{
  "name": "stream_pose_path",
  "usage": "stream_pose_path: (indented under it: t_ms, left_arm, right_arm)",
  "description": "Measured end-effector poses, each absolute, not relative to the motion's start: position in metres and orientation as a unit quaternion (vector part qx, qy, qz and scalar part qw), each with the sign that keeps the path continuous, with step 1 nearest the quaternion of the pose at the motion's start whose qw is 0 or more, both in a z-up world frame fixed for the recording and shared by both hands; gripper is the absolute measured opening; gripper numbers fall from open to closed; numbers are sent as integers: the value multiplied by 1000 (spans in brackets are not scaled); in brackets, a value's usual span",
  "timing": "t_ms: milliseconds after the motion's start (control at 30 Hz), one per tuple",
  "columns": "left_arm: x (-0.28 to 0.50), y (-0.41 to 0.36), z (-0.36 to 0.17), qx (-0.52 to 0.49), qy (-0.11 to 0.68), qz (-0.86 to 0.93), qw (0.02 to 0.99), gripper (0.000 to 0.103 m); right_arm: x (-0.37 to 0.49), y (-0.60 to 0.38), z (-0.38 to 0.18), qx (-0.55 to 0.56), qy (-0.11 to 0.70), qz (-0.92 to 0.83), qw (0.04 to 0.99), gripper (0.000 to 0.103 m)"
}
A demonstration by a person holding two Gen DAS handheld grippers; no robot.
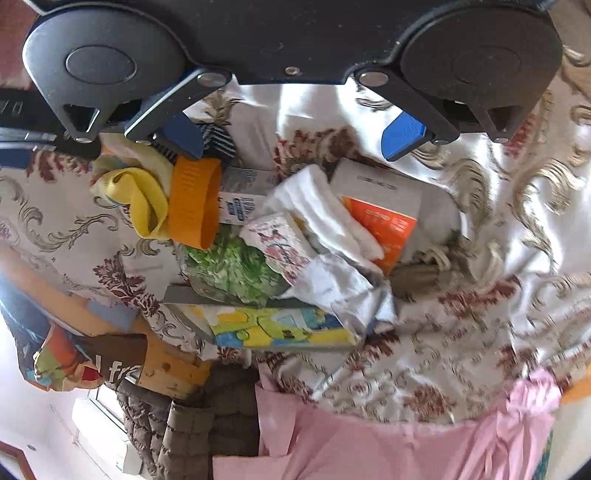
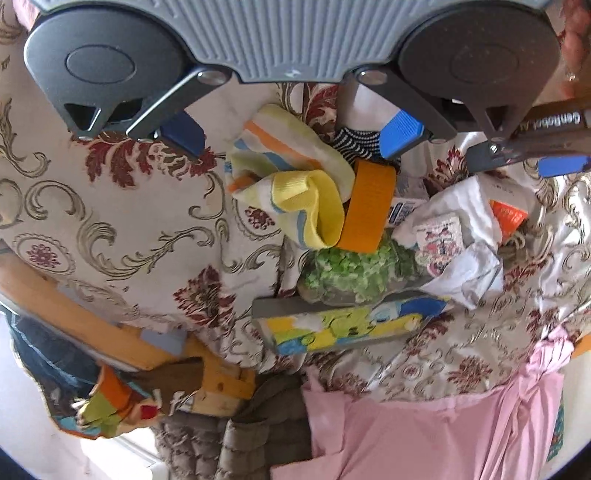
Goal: Organize soft objects
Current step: 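Grasp the orange silicone band with the left tool while the right tool grasps the striped towel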
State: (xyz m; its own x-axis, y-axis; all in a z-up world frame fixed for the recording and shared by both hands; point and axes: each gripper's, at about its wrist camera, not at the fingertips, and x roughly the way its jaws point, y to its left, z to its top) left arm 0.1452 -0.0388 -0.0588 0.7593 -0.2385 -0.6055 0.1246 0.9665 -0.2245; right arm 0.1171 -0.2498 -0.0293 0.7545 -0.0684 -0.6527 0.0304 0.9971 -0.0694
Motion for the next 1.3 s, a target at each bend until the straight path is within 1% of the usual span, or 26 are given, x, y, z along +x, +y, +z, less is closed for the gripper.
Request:
stream_pose_path:
  t_ms: [200, 267, 367, 433, 533, 667, 767, 900, 1000, 1100, 1200, 1300]
  left_arm:
    - [163, -46, -65, -118, 362, -132, 915, 102]
    - [169, -47, -69, -130, 371, -142, 909, 102]
    - [178, -49, -76, -142, 380, -147, 902, 102]
    - [186, -50, -81, -153, 387, -153, 897, 102]
    - [195, -54, -87, -174, 392, -170, 887, 102]
    - [204, -67, -94, -185, 391, -200, 879, 102]
    - [211, -74, -100, -192, 392, -209, 875, 102]
    - [223, -73, -108, -233, 391, -217, 863, 102]
    - [233, -77, -110, -237, 388, -232, 859, 102]
    - [239, -81, -113, -241, 386, -245, 856, 100]
    - [247, -81, -117, -271, 388, -255, 844, 97]
    - [251, -83, -116, -289, 382, -259, 839, 91]
  right_arm:
    - [128, -254, -28, -46, 387, 29, 920, 103]
    - [131, -255, -25, -74, 391, 44, 916, 103]
    - [133, -255, -23, -155, 383, 68, 908, 103]
    - [136, -260, -23, -181, 380, 81, 903, 103]
    - [146, -270, -25, -179, 396, 117, 893, 103]
    - [155, -270, -30, -209, 397, 141, 882, 103]
    - [162, -267, -38, -229, 401, 149, 874, 103]
    - [175, -265, -49, -239, 408, 158, 867, 103]
    - [187, -263, -57, -250, 413, 162, 861, 103]
    - [196, -263, -65, -266, 413, 161, 856, 103]
    - [203, -265, -72, -270, 420, 147, 854, 102]
    - [209, -274, -72, -254, 421, 126, 862, 96]
